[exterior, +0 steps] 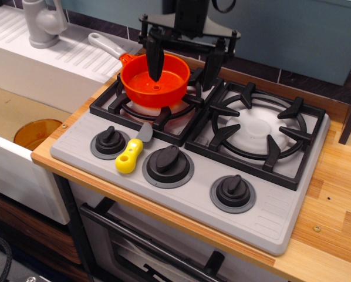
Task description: End effector transition from pot or pan to object
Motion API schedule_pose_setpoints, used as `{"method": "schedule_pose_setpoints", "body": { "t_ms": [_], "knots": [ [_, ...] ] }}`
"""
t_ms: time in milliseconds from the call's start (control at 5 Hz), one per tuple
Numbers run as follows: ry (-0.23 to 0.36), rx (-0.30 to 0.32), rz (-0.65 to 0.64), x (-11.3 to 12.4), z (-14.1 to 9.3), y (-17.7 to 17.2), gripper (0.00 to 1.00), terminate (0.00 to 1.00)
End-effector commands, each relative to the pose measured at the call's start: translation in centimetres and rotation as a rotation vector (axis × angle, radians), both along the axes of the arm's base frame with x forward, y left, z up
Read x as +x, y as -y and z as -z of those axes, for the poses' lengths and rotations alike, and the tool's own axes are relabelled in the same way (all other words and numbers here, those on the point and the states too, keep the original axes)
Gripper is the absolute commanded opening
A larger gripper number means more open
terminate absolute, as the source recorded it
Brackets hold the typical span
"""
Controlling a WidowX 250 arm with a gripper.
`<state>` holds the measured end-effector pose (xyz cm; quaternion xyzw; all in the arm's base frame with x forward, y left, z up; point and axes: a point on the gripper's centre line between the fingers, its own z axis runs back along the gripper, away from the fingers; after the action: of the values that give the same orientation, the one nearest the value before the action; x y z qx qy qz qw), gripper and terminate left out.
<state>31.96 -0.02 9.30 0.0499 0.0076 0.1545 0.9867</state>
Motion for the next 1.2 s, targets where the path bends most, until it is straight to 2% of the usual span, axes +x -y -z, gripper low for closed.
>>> {"method": "schedule_pose_setpoints", "body": {
  "t_ms": [0, 1000],
  "knots": [
    [0.112, 0.01, 0.07, -2.9, -0.6, -2.3, 1.0, 0.0],
    [0.148, 0.004, 0.127, -4.6, 4.1, -4.2, 1.0, 0.0]
  ]
}}
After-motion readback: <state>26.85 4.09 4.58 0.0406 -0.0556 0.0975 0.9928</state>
